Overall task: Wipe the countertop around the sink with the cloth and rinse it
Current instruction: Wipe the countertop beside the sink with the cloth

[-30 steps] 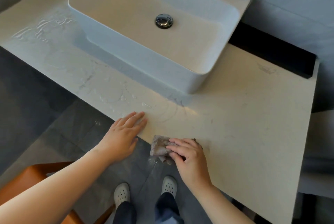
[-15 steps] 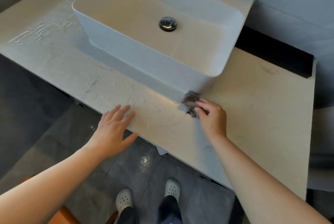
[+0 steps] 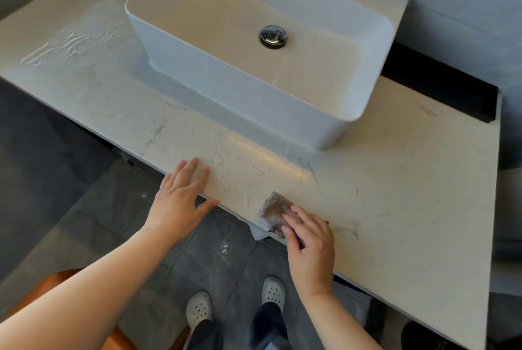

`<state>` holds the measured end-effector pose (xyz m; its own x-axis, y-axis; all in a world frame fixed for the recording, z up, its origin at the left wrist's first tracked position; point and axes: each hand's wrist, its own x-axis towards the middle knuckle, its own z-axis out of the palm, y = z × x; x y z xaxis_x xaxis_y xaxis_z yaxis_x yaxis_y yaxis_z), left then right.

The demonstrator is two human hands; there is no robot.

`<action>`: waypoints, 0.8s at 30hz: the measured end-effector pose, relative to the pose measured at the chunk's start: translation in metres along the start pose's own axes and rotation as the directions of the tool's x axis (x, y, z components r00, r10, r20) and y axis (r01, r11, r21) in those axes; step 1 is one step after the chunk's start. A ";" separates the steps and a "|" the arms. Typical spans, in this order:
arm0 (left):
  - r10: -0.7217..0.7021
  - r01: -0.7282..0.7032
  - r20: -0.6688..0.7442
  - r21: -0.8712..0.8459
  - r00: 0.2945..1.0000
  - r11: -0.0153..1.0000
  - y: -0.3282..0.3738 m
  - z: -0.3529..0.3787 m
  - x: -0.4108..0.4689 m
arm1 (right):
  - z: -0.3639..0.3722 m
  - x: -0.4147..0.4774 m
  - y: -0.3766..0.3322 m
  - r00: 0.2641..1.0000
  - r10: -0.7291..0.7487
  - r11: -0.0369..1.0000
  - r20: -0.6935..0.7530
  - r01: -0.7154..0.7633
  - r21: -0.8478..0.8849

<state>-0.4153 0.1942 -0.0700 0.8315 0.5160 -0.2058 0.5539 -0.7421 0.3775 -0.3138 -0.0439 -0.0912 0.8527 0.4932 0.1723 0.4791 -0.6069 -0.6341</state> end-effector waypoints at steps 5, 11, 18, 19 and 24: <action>-0.023 0.023 0.002 0.035 1.000 0.999 0.002 -0.004 -0.001 | -0.011 0.003 -0.001 0.994 -0.004 0.998 0.110 -0.002 0.055; -0.035 0.034 0.007 0.042 0.999 0.999 0.003 -0.004 0.003 | -0.028 0.043 -0.007 0.996 0.065 0.993 0.061 -0.071 0.098; -0.013 0.014 -0.026 0.050 1.000 0.999 0.001 -0.002 0.002 | -0.011 0.138 0.002 0.999 0.016 1.000 0.028 -0.016 -0.011; -0.012 0.013 -0.029 0.053 1.000 0.999 0.001 -0.002 0.002 | -0.005 0.141 0.004 1.000 0.001 0.999 0.026 0.000 -0.040; -0.007 0.009 -0.034 0.068 0.999 0.998 0.000 -0.001 0.003 | 0.015 0.132 0.010 1.000 -0.008 1.000 -0.010 0.008 -0.025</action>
<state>-0.4130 0.1962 -0.0699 0.8258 0.5352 -0.1778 0.5631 -0.7646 0.3135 -0.1994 0.0243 -0.0860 0.8510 0.4916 0.1850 0.4907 -0.6185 -0.6137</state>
